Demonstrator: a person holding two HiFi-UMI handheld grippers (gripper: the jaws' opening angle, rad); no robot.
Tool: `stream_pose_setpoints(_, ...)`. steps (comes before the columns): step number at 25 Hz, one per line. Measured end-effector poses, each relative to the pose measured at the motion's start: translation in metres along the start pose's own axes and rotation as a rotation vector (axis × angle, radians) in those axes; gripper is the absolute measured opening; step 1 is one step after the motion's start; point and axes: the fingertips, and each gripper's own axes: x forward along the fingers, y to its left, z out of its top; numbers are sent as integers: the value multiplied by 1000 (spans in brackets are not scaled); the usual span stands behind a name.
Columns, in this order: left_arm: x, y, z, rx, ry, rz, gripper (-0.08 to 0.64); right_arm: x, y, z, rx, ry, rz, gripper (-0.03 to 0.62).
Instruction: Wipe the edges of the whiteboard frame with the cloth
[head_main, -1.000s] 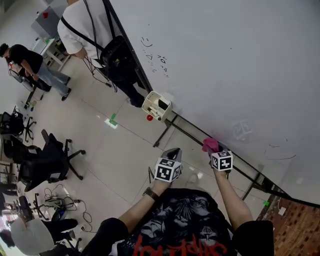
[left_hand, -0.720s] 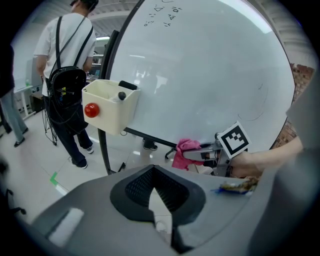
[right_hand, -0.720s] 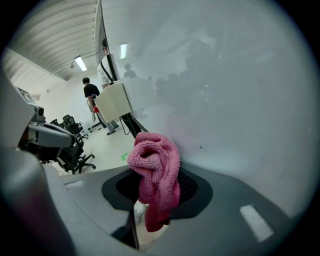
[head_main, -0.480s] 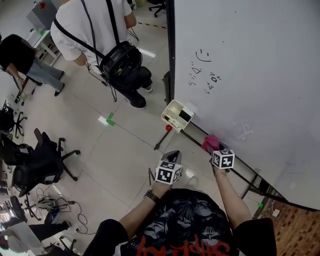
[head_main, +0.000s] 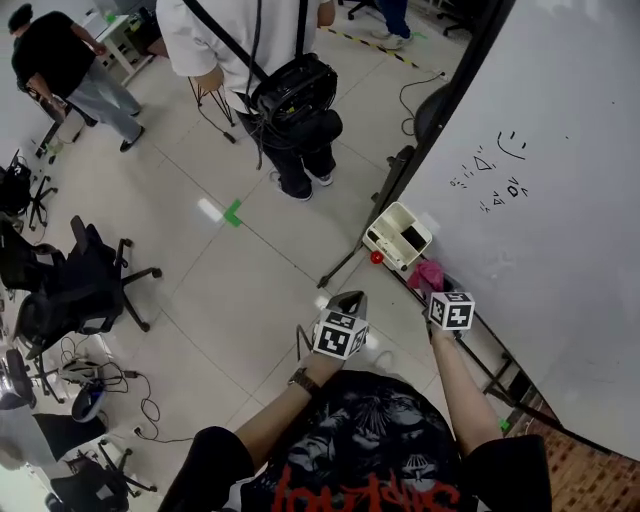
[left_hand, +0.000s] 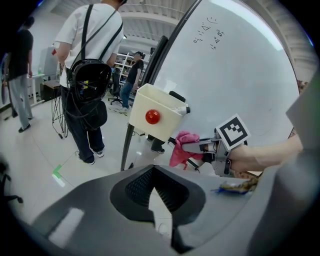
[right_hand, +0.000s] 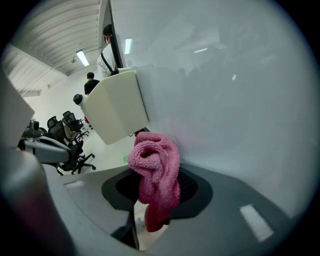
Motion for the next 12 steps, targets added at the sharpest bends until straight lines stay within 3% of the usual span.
stream_pose_setpoints(12,-27,57,10,-67,-41,86,3,45,63,8,-56,57,120,127)
